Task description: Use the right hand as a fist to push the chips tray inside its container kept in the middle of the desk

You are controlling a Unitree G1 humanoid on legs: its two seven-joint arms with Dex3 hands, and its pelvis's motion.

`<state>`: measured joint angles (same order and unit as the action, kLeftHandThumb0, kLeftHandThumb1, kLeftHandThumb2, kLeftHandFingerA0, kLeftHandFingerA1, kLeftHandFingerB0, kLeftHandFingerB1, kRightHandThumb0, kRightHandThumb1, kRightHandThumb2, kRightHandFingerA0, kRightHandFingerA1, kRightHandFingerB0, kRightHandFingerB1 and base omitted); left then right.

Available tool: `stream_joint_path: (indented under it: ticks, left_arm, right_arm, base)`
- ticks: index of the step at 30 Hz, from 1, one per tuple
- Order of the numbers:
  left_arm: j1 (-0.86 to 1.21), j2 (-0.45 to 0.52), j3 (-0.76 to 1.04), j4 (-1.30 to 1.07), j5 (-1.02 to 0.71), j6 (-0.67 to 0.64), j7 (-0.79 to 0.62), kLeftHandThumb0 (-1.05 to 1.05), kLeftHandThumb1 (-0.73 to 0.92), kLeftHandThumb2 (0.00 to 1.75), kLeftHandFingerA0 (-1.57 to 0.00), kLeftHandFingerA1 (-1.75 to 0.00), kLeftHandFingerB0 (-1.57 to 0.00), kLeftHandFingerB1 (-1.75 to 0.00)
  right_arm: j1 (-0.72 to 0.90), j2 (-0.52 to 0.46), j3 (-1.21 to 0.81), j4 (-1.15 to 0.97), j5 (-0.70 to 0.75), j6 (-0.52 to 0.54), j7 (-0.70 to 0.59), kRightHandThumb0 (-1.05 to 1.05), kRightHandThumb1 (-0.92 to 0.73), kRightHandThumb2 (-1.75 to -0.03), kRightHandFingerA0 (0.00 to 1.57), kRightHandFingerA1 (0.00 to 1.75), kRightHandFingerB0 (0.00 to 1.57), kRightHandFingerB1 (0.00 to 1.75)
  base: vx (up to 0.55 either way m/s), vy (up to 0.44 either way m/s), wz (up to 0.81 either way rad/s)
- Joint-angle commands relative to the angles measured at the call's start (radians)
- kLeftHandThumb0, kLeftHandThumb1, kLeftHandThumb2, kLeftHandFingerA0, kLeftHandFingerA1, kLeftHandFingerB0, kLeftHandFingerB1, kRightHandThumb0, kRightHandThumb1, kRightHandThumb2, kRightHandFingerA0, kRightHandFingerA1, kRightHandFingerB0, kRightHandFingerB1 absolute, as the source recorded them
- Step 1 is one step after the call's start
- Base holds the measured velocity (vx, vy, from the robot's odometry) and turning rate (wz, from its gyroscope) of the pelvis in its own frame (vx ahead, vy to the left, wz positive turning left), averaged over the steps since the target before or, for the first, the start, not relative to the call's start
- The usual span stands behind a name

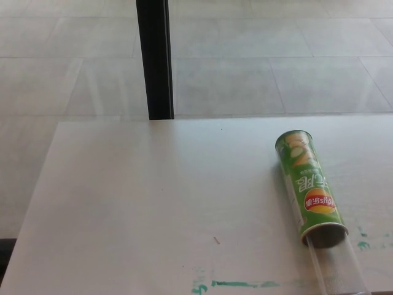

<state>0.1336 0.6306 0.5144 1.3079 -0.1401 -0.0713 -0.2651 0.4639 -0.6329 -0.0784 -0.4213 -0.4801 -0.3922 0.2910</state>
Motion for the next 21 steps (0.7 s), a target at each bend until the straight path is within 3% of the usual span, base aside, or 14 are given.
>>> stream_joint_path:
  ticks: [1,5,6,7,10,12,14,17,18,19,21]
  left_arm:
    - [0.008,0.039,0.002,-0.002,-0.015,-0.024,-0.007,-0.69,0.83,0.64,-0.5,-0.54,-0.42,-0.43]
    - [0.008,0.039,0.007,0.001,-0.018,-0.02,-0.006,-0.7,0.82,0.64,-0.53,-0.56,-0.44,-0.44]
    - [0.006,0.039,0.01,0.004,-0.021,-0.018,-0.005,-0.69,0.81,0.64,-0.53,-0.56,-0.44,-0.44]
    - [0.006,0.037,0.013,0.005,-0.024,-0.017,-0.004,-0.68,0.82,0.64,-0.53,-0.54,-0.43,-0.43]
    - [0.011,0.037,0.012,0.004,-0.022,-0.022,-0.005,-0.68,0.81,0.64,-0.52,-0.54,-0.42,-0.43]
    - [0.015,0.036,0.02,0.002,-0.031,-0.02,-0.013,-0.68,0.81,0.64,-0.53,-0.55,-0.41,-0.43]
    - [0.017,0.036,0.026,-0.001,-0.037,-0.018,-0.018,-0.68,0.81,0.64,-0.53,-0.55,-0.41,-0.43]
    - [0.017,0.035,0.027,-0.004,-0.035,-0.018,-0.011,-0.68,0.81,0.64,-0.53,-0.55,-0.42,-0.43]
    - [0.022,0.033,0.024,-0.002,-0.031,-0.025,-0.013,-0.68,0.64,1.01,-0.49,-0.64,-0.36,-0.55]
    - [0.023,0.033,0.022,-0.002,-0.027,-0.025,-0.007,-0.68,0.64,1.02,-0.5,-0.64,-0.37,-0.55]
    - [0.023,0.033,0.028,-0.001,-0.034,-0.017,-0.009,-0.67,0.63,1.01,-0.5,-0.64,-0.38,-0.55]
  right_arm:
    - [-0.084,-0.025,0.126,0.104,-0.483,0.117,-0.063,-0.66,-0.85,-0.66,0.82,0.76,0.62,0.46]
    - [-0.101,-0.025,0.149,0.125,-0.534,0.153,-0.075,-0.67,-0.85,-0.66,0.81,0.79,0.63,0.46]
    - [-0.111,-0.027,0.156,0.135,-0.551,0.169,-0.072,-0.64,-0.69,-1.09,0.81,0.82,0.56,0.62]
    - [-0.121,-0.026,0.162,0.139,-0.565,0.188,-0.06,-0.69,-0.86,-0.66,0.77,0.76,0.6,0.44]
    - [-0.128,-0.024,0.171,0.135,-0.604,0.221,-0.054,-0.69,-0.85,-0.65,0.81,0.74,0.63,0.44]
    - [-0.134,-0.022,0.169,0.14,-0.608,0.231,-0.067,-0.67,-0.85,-0.65,0.79,0.85,0.64,0.46]
    - [-0.14,-0.02,0.169,0.139,-0.608,0.251,-0.053,-0.67,-0.85,-0.65,0.79,0.85,0.64,0.46]
    - [-0.152,-0.018,0.168,0.135,-0.613,0.277,-0.026,-0.66,-0.85,-0.65,0.77,0.7,0.61,0.44]
    - [-0.156,-0.021,0.162,0.134,-0.61,0.281,-0.025,-0.63,-0.69,-1.09,0.81,0.83,0.52,0.6]
    - [-0.162,-0.026,0.164,0.133,-0.619,0.286,-0.015,-0.67,-0.86,-0.66,0.78,0.78,0.59,0.44]
    - [-0.166,-0.027,0.164,0.133,-0.62,0.291,-0.016,-0.67,-0.86,-0.66,0.78,0.77,0.59,0.44]
  base:
    - [0.0,0.0,0.0]
    - [0.0,0.0,0.0]
    - [0.0,0.0,0.0]
    - [0.0,0.0,0.0]
    - [0.0,0.0,0.0]
    - [0.0,0.0,0.0]
    - [0.0,0.0,0.0]
    - [0.0,0.0,0.0]
    - [0.0,0.0,0.0]
    - [0.0,0.0,0.0]
    - [0.0,0.0,0.0]
